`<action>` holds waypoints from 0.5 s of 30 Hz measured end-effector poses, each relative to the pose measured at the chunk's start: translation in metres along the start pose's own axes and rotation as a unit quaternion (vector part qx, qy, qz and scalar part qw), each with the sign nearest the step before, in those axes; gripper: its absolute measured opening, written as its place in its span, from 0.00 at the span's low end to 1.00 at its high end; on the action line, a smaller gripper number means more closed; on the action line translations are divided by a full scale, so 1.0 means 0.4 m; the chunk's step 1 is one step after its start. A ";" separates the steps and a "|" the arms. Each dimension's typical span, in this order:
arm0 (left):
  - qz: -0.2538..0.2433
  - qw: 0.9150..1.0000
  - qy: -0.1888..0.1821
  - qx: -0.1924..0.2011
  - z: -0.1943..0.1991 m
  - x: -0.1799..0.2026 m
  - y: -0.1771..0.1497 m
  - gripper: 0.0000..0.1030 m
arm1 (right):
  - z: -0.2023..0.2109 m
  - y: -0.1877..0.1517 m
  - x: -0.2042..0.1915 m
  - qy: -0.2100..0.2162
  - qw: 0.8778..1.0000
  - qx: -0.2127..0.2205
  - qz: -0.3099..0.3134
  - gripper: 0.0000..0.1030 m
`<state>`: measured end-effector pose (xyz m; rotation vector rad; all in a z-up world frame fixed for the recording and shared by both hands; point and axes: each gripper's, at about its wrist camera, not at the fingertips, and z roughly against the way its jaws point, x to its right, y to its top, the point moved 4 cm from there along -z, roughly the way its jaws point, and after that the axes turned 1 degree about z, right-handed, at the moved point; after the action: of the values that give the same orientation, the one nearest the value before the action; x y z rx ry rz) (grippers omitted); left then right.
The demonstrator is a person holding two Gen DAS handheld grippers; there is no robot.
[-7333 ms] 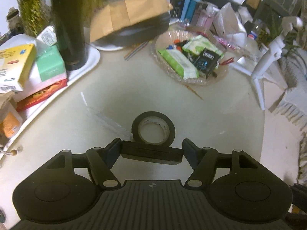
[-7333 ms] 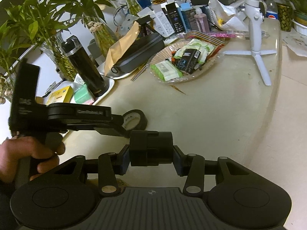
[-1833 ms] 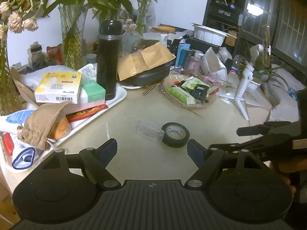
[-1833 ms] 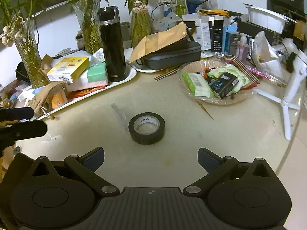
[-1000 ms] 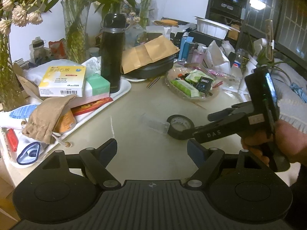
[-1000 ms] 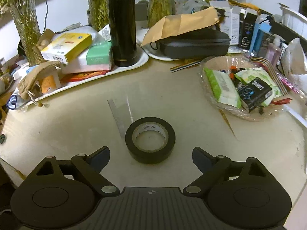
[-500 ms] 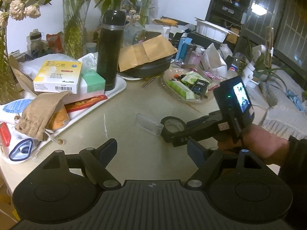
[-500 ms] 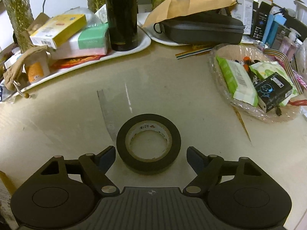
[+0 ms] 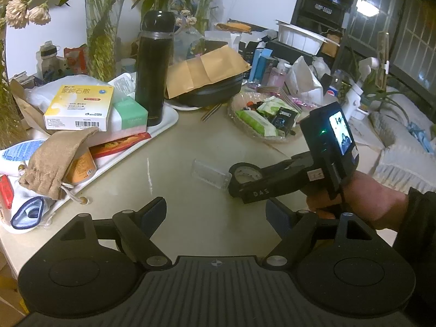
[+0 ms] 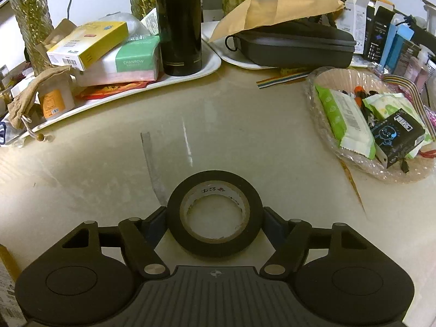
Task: Organize rigid objects
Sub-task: 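Lift the black tape roll off the table with the right tool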
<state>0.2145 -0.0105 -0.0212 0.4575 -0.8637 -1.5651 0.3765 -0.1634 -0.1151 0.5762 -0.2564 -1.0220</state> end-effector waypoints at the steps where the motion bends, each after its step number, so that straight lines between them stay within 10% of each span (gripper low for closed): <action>1: 0.000 1.000 0.001 -0.001 -0.001 0.001 0.000 0.78 | 0.004 -0.001 0.003 -0.001 1.000 -0.003 -0.002 0.73; 15: -0.038 0.999 0.010 0.009 -0.008 0.036 0.007 0.78 | 0.148 -0.030 0.049 -0.041 0.997 0.024 -0.058 0.73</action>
<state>0.2157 -0.0253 -0.0185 0.5233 -0.8553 -1.6200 0.3506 -0.2043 -0.0744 0.5979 -0.3237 -1.1560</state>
